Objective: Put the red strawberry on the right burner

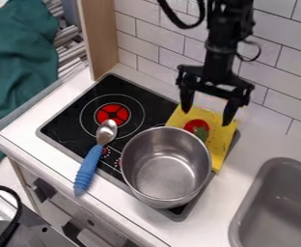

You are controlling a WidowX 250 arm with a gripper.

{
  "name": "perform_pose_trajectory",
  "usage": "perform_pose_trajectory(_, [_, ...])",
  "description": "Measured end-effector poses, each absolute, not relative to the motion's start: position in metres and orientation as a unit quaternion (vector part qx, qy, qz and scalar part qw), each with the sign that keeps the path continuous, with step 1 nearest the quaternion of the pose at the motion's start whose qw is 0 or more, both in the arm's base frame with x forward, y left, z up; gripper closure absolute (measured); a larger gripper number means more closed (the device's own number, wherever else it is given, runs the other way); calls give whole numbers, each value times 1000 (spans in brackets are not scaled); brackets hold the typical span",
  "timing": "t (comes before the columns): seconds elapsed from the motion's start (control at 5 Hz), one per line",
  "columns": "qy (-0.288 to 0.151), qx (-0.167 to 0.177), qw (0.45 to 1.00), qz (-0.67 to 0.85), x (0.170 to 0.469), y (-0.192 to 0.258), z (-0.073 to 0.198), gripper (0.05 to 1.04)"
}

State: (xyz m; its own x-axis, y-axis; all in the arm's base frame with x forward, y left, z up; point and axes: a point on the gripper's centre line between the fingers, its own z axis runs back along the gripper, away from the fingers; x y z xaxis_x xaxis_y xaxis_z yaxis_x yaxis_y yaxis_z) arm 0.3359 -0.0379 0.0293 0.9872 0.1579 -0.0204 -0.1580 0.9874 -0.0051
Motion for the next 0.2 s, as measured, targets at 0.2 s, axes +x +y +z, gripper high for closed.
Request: perform_pose_trajectory(0.2, [-6,-7,997,77,339,-39,36,77])
